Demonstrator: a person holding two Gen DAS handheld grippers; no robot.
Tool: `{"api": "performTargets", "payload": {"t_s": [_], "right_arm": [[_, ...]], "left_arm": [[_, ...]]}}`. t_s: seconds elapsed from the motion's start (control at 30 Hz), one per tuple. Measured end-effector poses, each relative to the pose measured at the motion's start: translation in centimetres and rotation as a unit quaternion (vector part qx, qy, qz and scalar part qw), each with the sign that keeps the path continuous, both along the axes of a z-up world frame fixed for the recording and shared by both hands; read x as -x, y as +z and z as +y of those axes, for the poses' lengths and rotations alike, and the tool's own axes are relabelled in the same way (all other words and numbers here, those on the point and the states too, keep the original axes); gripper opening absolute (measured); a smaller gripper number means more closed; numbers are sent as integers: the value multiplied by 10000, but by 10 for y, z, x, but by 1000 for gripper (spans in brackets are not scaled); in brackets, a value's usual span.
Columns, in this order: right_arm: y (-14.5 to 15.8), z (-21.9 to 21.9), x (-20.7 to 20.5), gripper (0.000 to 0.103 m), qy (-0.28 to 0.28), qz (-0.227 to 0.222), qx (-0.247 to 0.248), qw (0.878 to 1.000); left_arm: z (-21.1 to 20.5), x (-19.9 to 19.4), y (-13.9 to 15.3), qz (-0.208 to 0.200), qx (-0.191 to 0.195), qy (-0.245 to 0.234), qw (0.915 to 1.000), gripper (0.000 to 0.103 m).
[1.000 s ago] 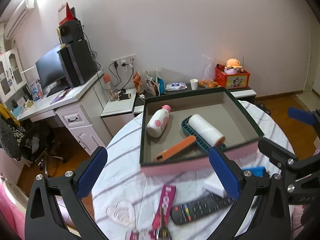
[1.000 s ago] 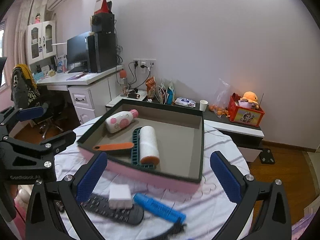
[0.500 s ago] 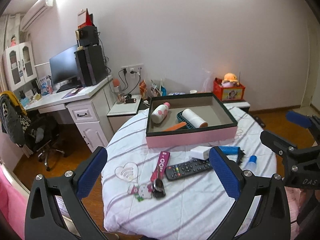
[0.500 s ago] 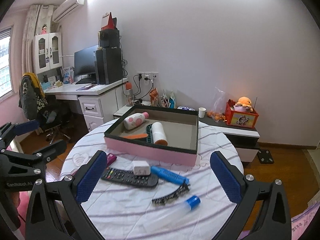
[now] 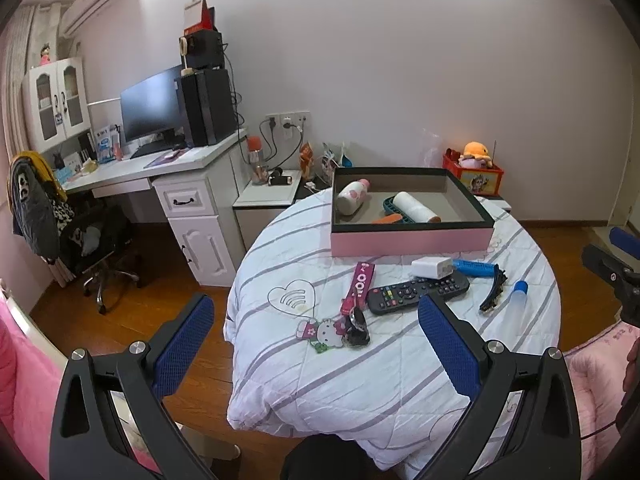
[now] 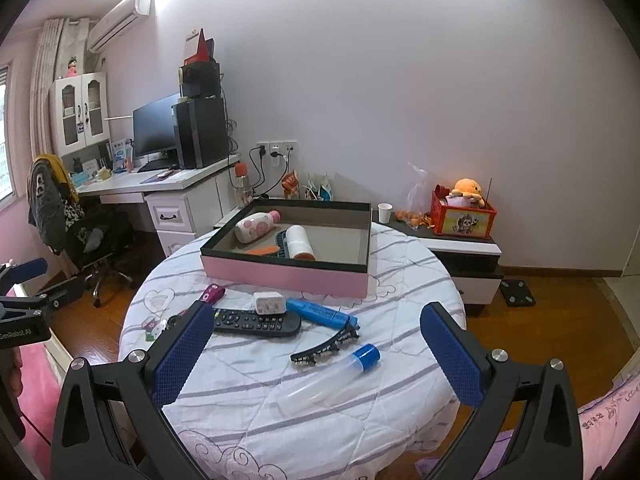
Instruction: Organize rigid objects
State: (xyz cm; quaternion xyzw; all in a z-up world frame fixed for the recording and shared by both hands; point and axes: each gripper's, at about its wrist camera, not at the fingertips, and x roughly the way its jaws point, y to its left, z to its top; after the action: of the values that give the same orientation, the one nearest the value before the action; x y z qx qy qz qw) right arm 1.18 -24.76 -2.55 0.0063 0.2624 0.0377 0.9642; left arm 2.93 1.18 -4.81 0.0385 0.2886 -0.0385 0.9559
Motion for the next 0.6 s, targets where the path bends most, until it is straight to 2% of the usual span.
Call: {"api": "performTargets", "payload": {"t_s": [0.3,0.6], "right_arm": [[-12,0,-3,103,-34,162,-3,9999],[-37,-2,-21,103,-32,495,-1,9988]], "left_arm": [[-8,-8,-13,164,-95,-137,9997,103],[-26,-43,-68,852,-238,-265,9957,103]]}}
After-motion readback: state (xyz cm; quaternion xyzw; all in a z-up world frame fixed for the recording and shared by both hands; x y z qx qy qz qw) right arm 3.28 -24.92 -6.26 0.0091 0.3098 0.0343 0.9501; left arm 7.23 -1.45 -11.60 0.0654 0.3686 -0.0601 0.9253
